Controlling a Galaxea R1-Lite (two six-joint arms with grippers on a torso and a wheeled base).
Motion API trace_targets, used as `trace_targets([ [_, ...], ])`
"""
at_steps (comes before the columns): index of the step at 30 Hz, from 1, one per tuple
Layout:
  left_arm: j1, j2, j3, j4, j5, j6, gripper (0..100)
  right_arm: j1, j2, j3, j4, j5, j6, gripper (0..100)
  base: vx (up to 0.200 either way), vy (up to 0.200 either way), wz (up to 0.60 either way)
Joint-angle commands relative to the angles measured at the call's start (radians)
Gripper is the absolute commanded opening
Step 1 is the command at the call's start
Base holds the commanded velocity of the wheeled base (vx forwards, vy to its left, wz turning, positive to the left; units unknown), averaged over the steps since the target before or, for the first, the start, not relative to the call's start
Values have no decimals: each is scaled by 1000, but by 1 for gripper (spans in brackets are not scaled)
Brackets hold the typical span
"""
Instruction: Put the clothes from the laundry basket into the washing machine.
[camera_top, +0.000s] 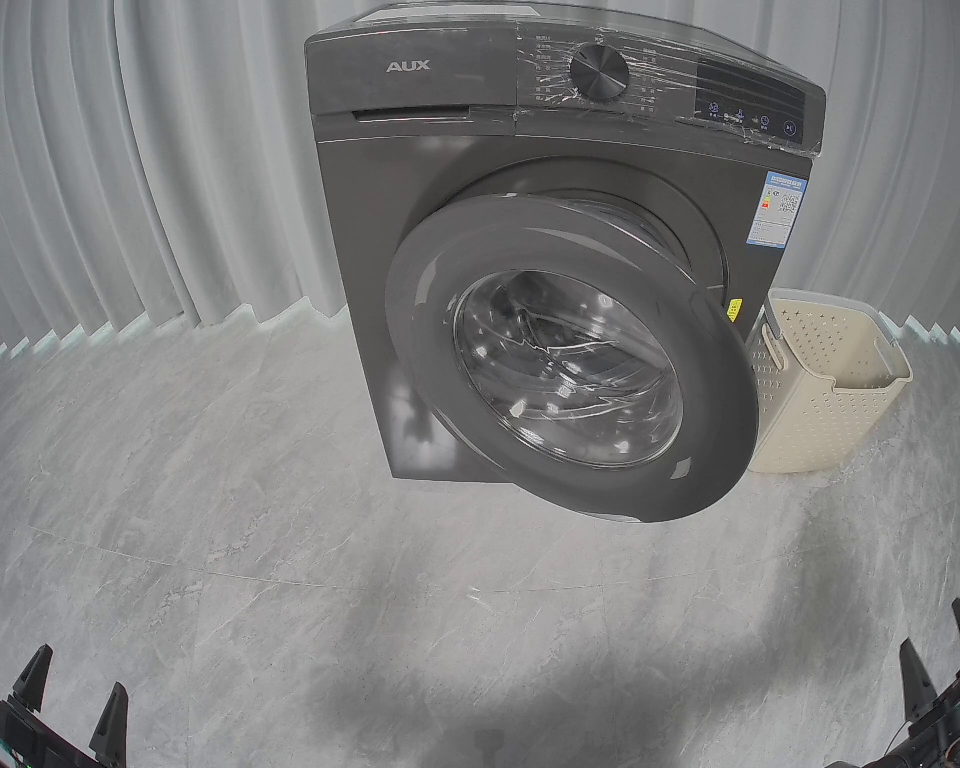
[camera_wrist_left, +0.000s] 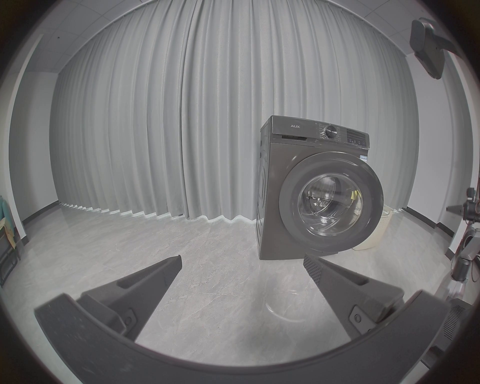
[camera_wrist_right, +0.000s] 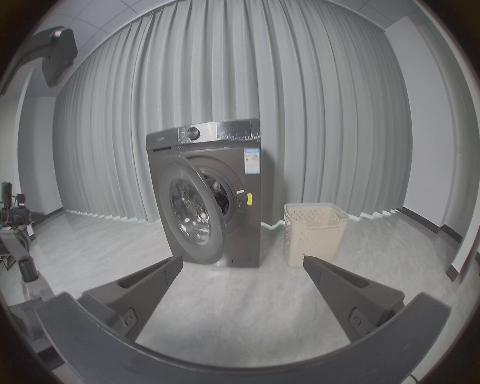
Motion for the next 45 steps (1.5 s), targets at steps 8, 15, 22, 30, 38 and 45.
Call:
trace_targets([
  [8,-8,-11,18,3,-18,22,100,33,378,-192,12,338,3,100,0,0,0],
  [15,-8,-11,18,3,-14,10,100,160,801,-197,-266,462,-81,100,0,0,0],
  [22,-8,-11,18,3,-15,9,100,327,1061,-223,-480,429,44,100,0,0,0],
  [30,-8,-11,18,2,-15,9,100,378,1283,-302,-671,292,130,100,0,0,0],
  [38,-8,-11,18,3,-14,7,100,453,1440,-330,-821,165,236,100,0,-50,0],
  [45,-8,-11,18,2,-14,5,100,438,1573,-434,-921,139,253,100,0,-200,0],
])
